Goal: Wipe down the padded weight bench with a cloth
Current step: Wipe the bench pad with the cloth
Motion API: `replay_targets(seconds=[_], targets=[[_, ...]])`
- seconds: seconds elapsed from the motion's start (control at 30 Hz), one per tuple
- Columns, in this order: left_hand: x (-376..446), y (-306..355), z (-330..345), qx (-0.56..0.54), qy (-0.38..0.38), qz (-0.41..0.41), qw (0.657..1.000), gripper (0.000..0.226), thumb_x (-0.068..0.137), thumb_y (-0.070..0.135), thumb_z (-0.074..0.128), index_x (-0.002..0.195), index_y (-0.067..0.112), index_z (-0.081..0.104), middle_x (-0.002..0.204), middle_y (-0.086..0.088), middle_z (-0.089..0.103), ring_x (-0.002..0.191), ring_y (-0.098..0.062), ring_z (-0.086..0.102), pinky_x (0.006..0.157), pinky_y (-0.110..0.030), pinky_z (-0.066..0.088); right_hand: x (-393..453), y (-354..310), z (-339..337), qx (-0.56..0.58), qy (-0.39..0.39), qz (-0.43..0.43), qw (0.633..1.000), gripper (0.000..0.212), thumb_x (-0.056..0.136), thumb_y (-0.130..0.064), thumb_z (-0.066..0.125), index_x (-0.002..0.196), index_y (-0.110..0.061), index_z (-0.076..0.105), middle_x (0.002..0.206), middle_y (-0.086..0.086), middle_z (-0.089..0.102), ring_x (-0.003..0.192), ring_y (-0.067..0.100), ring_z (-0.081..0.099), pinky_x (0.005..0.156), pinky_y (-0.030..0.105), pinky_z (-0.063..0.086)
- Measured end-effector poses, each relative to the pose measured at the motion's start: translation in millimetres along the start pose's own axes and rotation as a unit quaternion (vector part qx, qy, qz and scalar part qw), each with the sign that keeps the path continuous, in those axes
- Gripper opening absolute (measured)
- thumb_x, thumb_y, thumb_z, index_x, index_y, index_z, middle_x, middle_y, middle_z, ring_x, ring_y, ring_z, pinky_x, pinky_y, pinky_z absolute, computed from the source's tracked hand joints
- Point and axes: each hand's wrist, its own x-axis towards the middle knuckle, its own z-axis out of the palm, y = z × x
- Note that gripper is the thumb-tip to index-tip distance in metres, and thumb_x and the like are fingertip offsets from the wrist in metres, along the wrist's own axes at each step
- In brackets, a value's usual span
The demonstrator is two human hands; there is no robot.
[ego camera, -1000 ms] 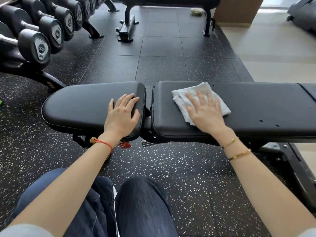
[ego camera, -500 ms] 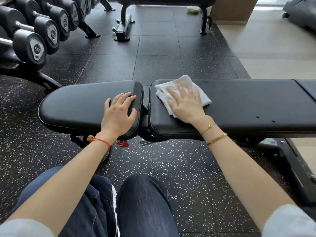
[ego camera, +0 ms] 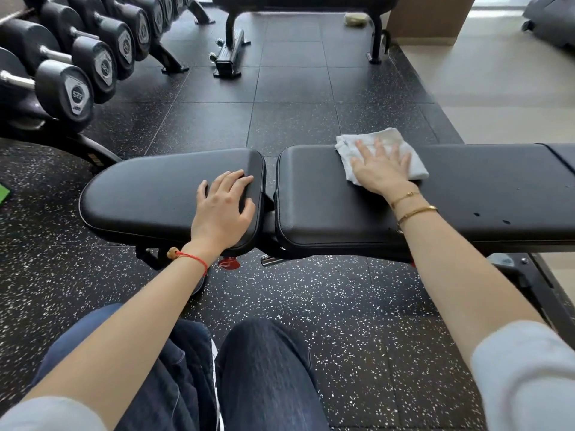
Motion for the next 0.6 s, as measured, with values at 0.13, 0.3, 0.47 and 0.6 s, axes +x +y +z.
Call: replay_targets(seconds=[0.13, 0.3, 0.47, 0.6], targets=[[0, -4, 1, 0.000, 0.001, 0.002, 1.000, 0.045, 0.095, 0.033, 0.046, 0.140, 0.027, 0.047, 0.150, 0.006, 0.043, 0.144, -0.016, 0.031, 0.121, -0.050, 0.015, -17, -32, 15, -0.002, 0.002, -0.088, 0.996, 0.055, 0.101, -0.054, 0.016, 0.154, -0.045, 0.009, 0.166, -0.002, -0.001, 0.151, 0.033, -0.007, 0.118, 0.054, -0.012], [-1, -5, 0, -0.005, 0.002, 0.006, 1.000, 0.045, 0.096, 0.032, 0.047, 0.140, 0.028, 0.048, 0.150, 0.006, 0.043, 0.143, -0.016, 0.032, 0.120, -0.050, 0.015, -54, -4, 27, -0.006, 0.040, -0.135, 0.990, 0.052, 0.102, -0.053, 0.020, 0.153, -0.048, 0.010, 0.165, -0.003, 0.005, 0.151, 0.027, -0.004, 0.119, 0.050, -0.008], [-1, 1, -2, -0.003, -0.005, -0.001, 1.000, 0.045, 0.096, 0.031, 0.047, 0.141, 0.026, 0.047, 0.151, 0.006, 0.042, 0.144, -0.016, 0.030, 0.120, -0.051, 0.014, -45, 47, 12, -0.013, 0.037, -0.026, 0.999, 0.053, 0.102, -0.052, 0.020, 0.153, -0.048, 0.010, 0.166, -0.002, 0.003, 0.151, 0.030, -0.005, 0.120, 0.050, -0.008], [-1, 3, -3, -0.003, 0.001, -0.004, 1.000, 0.045, 0.095, 0.030, 0.048, 0.140, 0.025, 0.048, 0.150, 0.005, 0.043, 0.143, -0.016, 0.031, 0.120, -0.051, 0.015, -14, 20, 5, 0.000, 0.025, 0.018, 1.000, 0.055, 0.100, -0.053, 0.017, 0.154, -0.045, 0.010, 0.166, 0.001, -0.001, 0.150, 0.037, -0.005, 0.118, 0.056, -0.011]])
